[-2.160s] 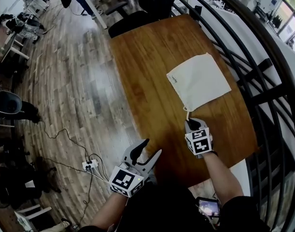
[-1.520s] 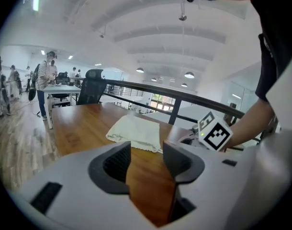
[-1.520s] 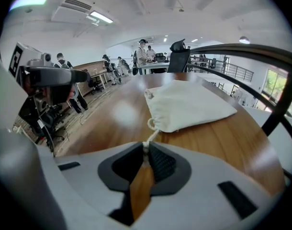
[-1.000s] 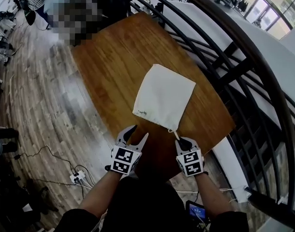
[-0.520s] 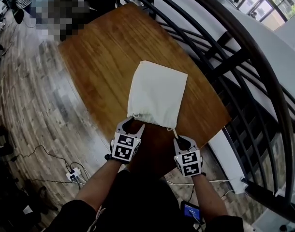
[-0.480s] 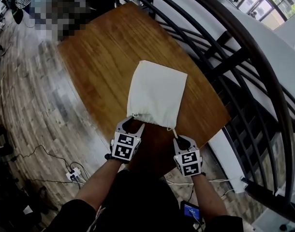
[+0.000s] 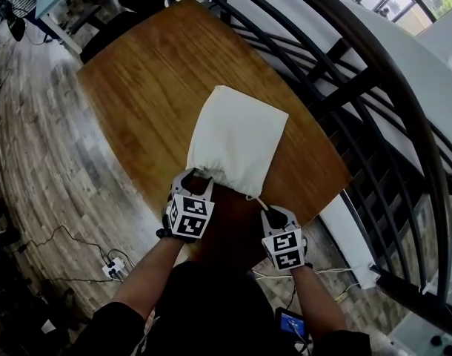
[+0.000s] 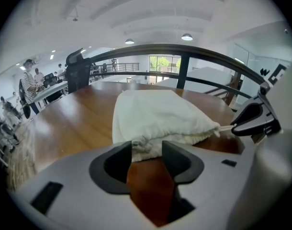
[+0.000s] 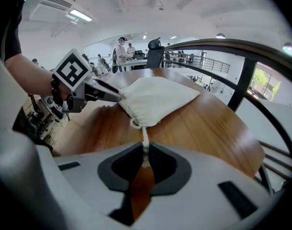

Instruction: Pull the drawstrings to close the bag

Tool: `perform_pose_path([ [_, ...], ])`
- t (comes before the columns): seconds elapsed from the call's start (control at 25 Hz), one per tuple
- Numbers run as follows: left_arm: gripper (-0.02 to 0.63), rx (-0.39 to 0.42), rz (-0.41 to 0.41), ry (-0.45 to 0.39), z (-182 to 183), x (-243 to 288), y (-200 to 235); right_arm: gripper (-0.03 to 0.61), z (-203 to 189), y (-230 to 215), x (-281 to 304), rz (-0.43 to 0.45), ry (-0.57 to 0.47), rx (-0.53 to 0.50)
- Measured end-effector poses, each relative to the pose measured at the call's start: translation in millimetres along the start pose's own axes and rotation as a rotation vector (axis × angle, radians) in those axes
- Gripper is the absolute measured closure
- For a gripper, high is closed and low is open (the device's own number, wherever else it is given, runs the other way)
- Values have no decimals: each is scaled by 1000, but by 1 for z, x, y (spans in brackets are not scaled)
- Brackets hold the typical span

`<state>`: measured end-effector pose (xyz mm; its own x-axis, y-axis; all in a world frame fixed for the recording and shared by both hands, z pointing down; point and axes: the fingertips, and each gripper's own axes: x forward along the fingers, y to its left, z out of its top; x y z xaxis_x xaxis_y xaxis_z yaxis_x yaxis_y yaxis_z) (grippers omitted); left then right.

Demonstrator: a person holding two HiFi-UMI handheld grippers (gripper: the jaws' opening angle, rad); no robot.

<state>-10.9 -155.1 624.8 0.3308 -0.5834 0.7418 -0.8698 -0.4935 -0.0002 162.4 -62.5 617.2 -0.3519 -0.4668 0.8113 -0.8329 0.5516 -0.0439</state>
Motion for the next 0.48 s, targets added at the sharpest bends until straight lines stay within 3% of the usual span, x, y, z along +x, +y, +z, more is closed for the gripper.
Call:
perform_pose_path([
  [0.48, 417, 38, -24, 104, 9, 23, 13, 549, -2, -2, 2, 14, 8, 36],
])
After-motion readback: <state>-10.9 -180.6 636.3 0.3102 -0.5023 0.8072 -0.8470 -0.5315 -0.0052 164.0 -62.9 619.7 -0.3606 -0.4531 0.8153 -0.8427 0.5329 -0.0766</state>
